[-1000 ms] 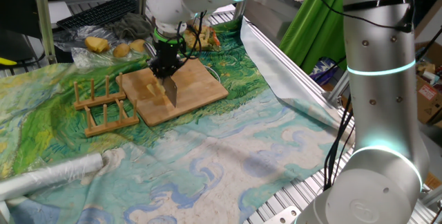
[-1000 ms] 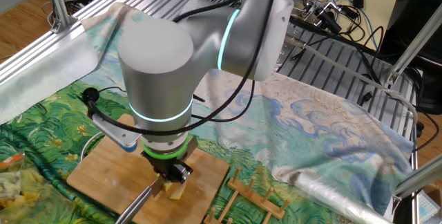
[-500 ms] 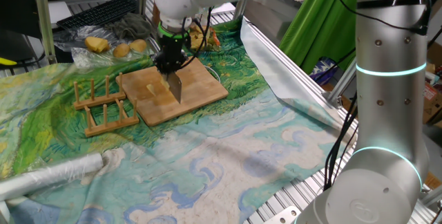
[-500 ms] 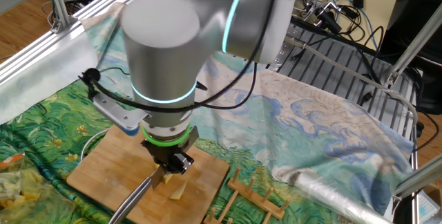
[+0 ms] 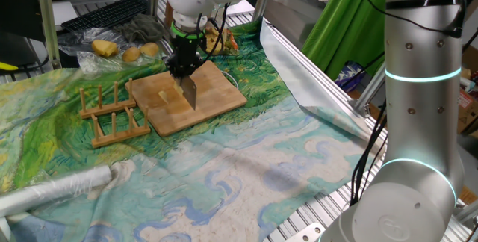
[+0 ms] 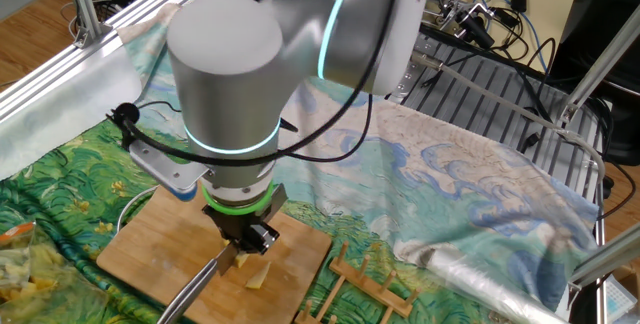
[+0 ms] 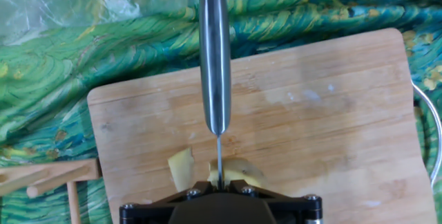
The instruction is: Chop the potatoes
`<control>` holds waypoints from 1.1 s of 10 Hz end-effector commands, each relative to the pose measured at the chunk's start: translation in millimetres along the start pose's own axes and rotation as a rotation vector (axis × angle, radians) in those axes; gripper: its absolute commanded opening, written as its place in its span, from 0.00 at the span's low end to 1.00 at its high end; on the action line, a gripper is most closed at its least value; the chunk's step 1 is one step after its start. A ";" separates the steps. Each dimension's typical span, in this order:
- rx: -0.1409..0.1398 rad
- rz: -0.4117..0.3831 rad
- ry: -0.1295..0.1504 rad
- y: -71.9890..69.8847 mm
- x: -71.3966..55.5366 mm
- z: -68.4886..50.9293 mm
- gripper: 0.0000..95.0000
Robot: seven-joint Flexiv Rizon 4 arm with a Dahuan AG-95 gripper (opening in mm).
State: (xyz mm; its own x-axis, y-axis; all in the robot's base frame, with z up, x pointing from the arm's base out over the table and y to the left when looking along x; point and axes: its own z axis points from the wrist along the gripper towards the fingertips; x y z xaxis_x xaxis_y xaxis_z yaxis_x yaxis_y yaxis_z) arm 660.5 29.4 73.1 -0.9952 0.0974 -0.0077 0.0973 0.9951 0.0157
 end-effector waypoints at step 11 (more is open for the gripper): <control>-0.035 0.012 -0.083 2.1 -10.1 74.5 0.00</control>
State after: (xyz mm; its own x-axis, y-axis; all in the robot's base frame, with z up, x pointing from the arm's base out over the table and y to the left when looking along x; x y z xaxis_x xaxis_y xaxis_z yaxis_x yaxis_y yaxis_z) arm 668.1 30.3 35.1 -0.9895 0.1118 -0.0914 0.1075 0.9929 0.0508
